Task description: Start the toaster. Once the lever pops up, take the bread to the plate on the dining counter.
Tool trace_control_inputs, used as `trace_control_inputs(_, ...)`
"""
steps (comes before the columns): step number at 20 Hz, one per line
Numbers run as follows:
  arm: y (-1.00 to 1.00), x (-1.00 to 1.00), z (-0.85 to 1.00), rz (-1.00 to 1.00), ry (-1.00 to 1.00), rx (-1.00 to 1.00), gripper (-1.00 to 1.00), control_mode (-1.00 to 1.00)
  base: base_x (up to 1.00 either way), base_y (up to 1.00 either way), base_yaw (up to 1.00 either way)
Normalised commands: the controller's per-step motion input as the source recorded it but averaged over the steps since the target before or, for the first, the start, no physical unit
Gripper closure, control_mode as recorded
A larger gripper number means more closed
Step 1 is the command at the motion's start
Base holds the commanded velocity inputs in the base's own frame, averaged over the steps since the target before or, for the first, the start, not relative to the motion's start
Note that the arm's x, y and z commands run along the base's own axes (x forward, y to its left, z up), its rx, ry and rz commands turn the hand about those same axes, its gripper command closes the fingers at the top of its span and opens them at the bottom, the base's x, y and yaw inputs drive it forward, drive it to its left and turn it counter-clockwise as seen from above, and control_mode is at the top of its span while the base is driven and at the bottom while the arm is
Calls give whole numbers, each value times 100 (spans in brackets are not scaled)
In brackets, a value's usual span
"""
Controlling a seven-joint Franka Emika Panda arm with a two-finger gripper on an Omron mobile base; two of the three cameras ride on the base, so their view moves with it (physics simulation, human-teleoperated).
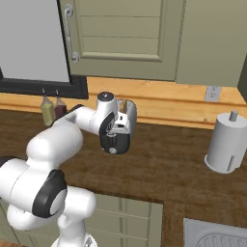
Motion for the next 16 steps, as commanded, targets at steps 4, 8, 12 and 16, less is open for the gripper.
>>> trace_control_inputs(4,8,11,-5,0,0,0,100,-100,0,0,0)
trace_control_inputs(8,10,8,-18,0,0,0,100,-100,0,0,0)
trace_control_inputs(12,0,0,-34,0,0,0,100,-100,0,0,0)
trace_control_inputs(16,0,0,-39,0,0,0,100,-100,0,0,0)
